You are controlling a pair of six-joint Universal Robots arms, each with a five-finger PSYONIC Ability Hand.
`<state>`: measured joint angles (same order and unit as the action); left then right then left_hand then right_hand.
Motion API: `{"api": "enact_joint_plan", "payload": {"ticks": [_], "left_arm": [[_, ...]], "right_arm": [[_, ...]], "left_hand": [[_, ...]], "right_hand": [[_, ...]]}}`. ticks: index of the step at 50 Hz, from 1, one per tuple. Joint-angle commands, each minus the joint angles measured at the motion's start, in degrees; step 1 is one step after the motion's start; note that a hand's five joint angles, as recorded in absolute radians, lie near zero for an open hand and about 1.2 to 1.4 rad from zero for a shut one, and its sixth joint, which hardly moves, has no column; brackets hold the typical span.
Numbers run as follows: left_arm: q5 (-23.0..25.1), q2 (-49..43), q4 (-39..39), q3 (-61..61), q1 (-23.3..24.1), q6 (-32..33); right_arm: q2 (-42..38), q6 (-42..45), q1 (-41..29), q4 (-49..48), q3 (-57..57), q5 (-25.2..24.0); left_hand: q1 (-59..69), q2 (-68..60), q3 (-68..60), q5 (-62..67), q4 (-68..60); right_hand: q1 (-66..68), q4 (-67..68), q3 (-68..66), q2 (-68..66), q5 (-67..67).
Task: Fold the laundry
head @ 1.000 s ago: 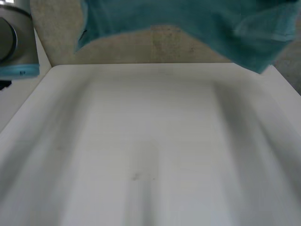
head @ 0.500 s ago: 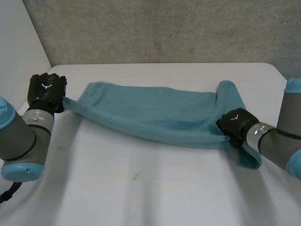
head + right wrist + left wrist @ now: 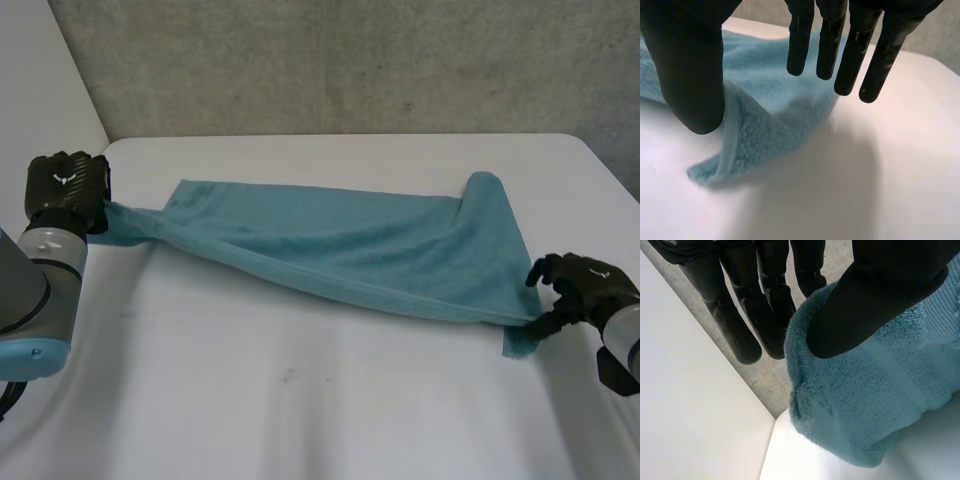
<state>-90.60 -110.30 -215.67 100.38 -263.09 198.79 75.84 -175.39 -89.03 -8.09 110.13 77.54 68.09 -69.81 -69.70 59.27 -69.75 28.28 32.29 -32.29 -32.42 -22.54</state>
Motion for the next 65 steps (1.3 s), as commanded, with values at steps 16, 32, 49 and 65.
{"api": "enact_joint_plan", "payload": {"ticks": [16,32,49,65], "left_arm": [[0.0,6.3,4.6,1.8,0.1,0.3],[6.3,31.3,21.0,0.1,-4.4,0.3],[9.7,9.7,28.6,-3.3,-4.0,8.3],[2.4,-5.5,21.3,-39.2,5.0,12.7]], "right_arm": [[6.1,0.4,1.4,-1.1,-1.0,-2.0],[24.4,26.6,10.5,29.4,-19.9,-12.6],[-0.7,46.3,0.5,37.1,-27.7,0.2],[-13.5,38.0,-9.8,12.9,-66.1,13.1]], "left_hand": [[11.9,-10.2,-10.3,10.7,-10.2],[11.9,-10.2,-10.3,10.7,-10.2],[11.9,-10.2,-10.3,10.7,-10.2],[11.9,-10.2,-10.3,10.7,-10.2]], "right_hand": [[51.7,47.7,-47.7,-47.6,-47.5],[51.7,47.7,-47.7,-47.6,-47.5],[51.7,47.7,-47.7,-47.6,-47.5],[51.7,47.7,-47.7,-47.6,-47.5]]}}
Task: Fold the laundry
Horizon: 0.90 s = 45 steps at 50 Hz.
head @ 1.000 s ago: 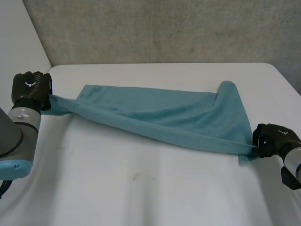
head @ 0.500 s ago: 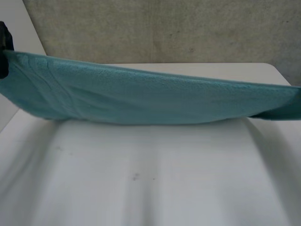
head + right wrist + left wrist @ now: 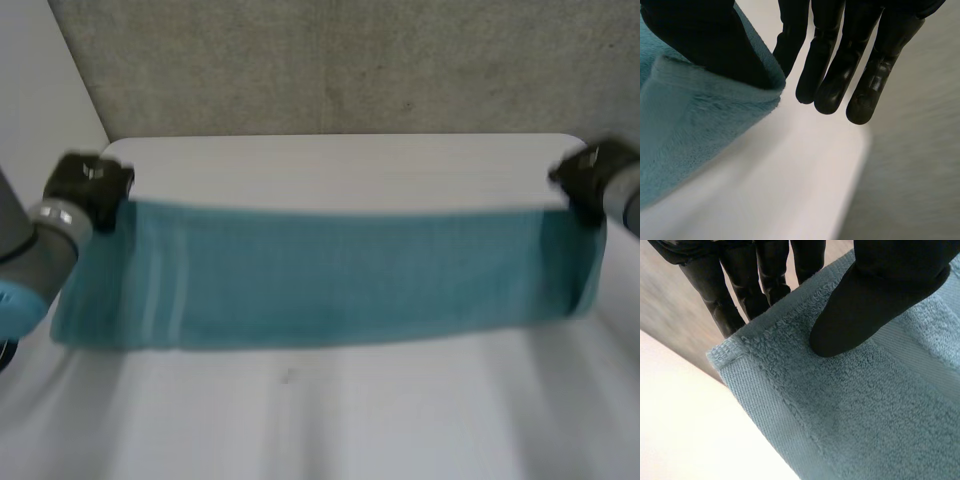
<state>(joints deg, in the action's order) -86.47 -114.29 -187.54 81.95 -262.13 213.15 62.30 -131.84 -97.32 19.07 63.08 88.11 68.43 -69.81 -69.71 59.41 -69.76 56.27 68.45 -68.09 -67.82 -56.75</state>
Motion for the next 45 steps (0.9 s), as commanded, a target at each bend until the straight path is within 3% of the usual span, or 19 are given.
{"api": "enact_joint_plan", "payload": {"ticks": [1,4,6,9,15,20,26,28,37,43,45], "left_arm": [[-2.3,-0.9,-11.7,-23.7,4.3,-2.6],[-2.8,0.4,-16.3,-25.1,4.4,-3.6],[-4.5,3.4,-23.6,-25.2,4.3,-5.6],[-6.0,4.7,-25.9,-24.2,4.3,-7.6],[-6.3,4.9,-23.1,-19.7,3.9,-10.0],[-6.3,4.9,-20.1,-11.6,2.8,-12.7],[-6.1,4.4,-18.7,2.2,2.1,-15.4],[-5.6,3.7,-19.0,8.2,1.2,-16.1],[-4.9,2.1,-19.6,14.9,0.2,-16.4],[-4.9,3.0,-19.6,15.3,-2.5,-16.4],[-4.9,3.4,-19.7,15.3,-3.1,-16.4]], "right_arm": [[0.8,-7.0,-1.6,-19.5,-20.6,2.6],[2.7,-8.0,-1.6,-24.6,-20.6,3.0],[8.2,-9.1,-2.0,-31.0,-17.0,2.9],[11.6,-9.2,-2.3,-31.7,-10.7,2.3],[12.3,-9.1,-2.4,-30.9,-1.9,1.0],[12.3,-9.0,-1.9,-27.8,10.6,-5.5],[11.8,-9.2,-1.6,-26.8,19.5,-9.9],[8.5,-9.1,-1.6,-27.0,24.9,-12.6],[1.3,-9.7,-1.3,-27.5,31.1,-13.7],[1.3,-19.4,1.2,-28.0,33.0,-13.8],[1.8,-28.8,2.5,-28.9,33.8,-13.7]], "left_hand": [[11.6,-10.2,-10.3,10.6,-10.2],[11.6,-10.2,-10.3,10.6,-10.2],[11.6,-10.2,-10.3,10.6,-10.2],[11.6,-10.2,-10.3,10.6,-10.2],[11.6,-10.2,-10.3,10.6,-10.2],[11.6,-10.2,-10.3,10.6,-10.2],[11.6,-10.2,-10.3,10.6,-10.2],[11.6,-10.2,-10.3,10.6,-10.2],[11.6,-10.2,-10.3,10.6,-10.2],[11.6,-10.2,-10.3,10.6,-10.2],[11.6,-10.2,-10.3,10.6,-10.2]], "right_hand": [[23.7,11.5,-11.9,-12.2,-13.3],[23.7,11.5,-11.9,-12.2,-13.3],[23.7,11.5,-11.9,-12.2,-13.3],[23.7,11.5,-11.9,-12.2,-13.3],[23.7,11.5,-11.9,-12.2,-13.3],[23.7,11.5,-11.9,-12.2,-13.3],[23.7,11.5,-11.9,-12.2,-13.3],[23.7,11.5,-11.9,-12.2,-13.3],[23.7,11.5,-11.9,-12.2,-13.3],[23.7,11.5,-11.9,-12.2,-13.3],[2.7,-9.4,9.1,8.8,7.7]]}}
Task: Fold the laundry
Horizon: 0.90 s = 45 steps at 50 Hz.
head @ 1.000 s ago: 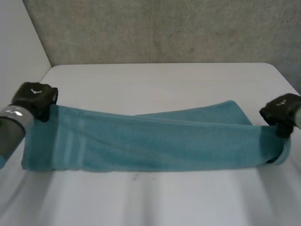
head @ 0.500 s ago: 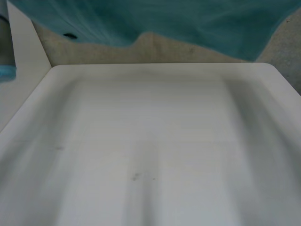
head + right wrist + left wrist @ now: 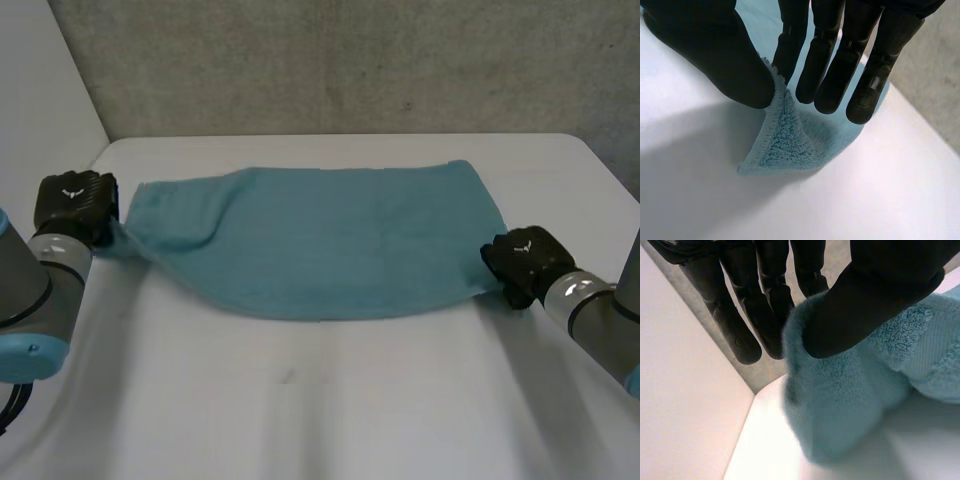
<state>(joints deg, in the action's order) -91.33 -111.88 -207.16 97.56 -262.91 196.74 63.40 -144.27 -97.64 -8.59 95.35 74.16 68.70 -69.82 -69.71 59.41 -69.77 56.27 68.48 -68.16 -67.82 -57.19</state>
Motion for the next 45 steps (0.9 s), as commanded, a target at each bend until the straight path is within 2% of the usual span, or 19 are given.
{"api": "enact_joint_plan", "payload": {"ticks": [1,2,3,7,22,33,42,45], "left_arm": [[0.0,1.0,-0.1,-0.4,-2.3,0.0],[0.0,1.0,-0.1,-0.4,-2.5,0.0],[0.0,1.0,-0.1,-0.3,-2.5,0.0],[-0.1,1.0,-0.1,-0.3,-2.5,0.0],[-0.1,1.0,-0.1,-0.3,-2.7,0.0],[-0.1,1.0,0.0,-0.2,-2.7,0.0],[-0.1,1.0,0.0,-0.2,-2.7,0.0],[-0.1,1.0,0.0,-0.1,-2.7,0.0]], "right_arm": [[0.7,-16.4,2.8,-1.3,1.5,0.3],[0.9,-20.2,3.7,-1.4,2.1,0.4],[1.3,-23.3,4.6,-1.5,2.7,0.5],[2.3,-26.1,6.1,-1.9,3.7,0.4],[0.9,-25.8,9.8,-1.2,3.5,-0.2],[-1.3,-25.7,9.7,-1.2,2.8,-0.2],[-1.6,-25.3,9.7,-1.2,3.2,-0.6],[-1.7,-24.6,9.6,-1.3,3.5,-1.2]], "left_hand": [[11.3,-10.2,-10.3,10.6,-10.2],[11.3,-10.2,-10.3,10.6,-10.2],[11.3,-10.2,-10.3,10.6,-10.2],[11.3,-10.2,-10.3,10.6,-10.2],[11.3,-10.2,-10.3,10.6,-10.2],[11.3,-10.2,-10.3,10.6,-10.2],[11.3,-10.2,-10.3,10.6,-10.2],[11.3,-10.2,-10.3,10.6,-10.2]], "right_hand": [[2.6,-9.6,9.3,9.0,8.3],[-9.9,-22.1,21.8,21.4,20.8],[-13.7,-25.9,25.6,25.2,24.6],[-16.2,-28.4,28.1,27.8,27.2],[-15.7,-28.0,27.6,27.3,26.7],[-12.5,-24.8,24.4,24.1,23.5],[-17.8,-30.0,29.6,29.3,28.7],[-14.6,-26.8,26.5,26.1,25.5]]}}
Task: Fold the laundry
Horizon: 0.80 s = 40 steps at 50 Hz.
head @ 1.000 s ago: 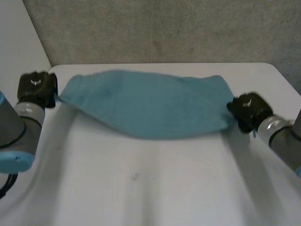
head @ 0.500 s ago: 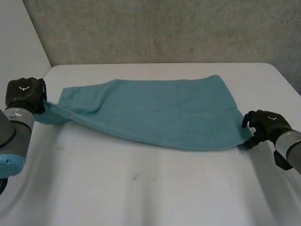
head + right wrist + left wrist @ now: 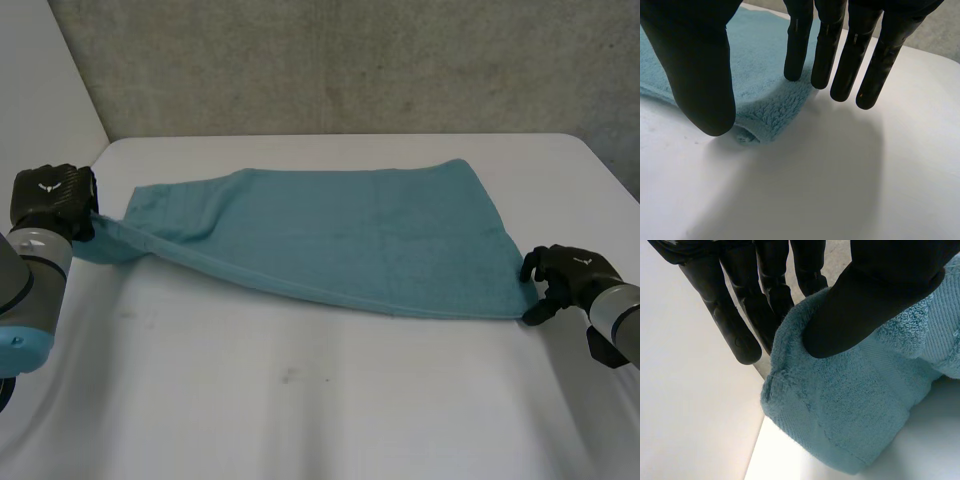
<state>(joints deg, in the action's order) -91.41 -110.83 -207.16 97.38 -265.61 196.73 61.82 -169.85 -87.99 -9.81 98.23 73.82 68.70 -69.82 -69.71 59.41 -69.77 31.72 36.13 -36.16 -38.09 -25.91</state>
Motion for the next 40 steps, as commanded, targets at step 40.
{"api": "enact_joint_plan", "payload": {"ticks": [40], "left_arm": [[-0.1,0.1,0.0,0.0,-0.5,0.0]], "right_arm": [[-1.4,1.3,-0.2,-2.0,-2.0,-0.3]], "left_hand": [[11.3,-10.2,-10.3,10.6,-10.2]], "right_hand": [[43.6,39.2,-39.2,-37.3,-39.4]]}}
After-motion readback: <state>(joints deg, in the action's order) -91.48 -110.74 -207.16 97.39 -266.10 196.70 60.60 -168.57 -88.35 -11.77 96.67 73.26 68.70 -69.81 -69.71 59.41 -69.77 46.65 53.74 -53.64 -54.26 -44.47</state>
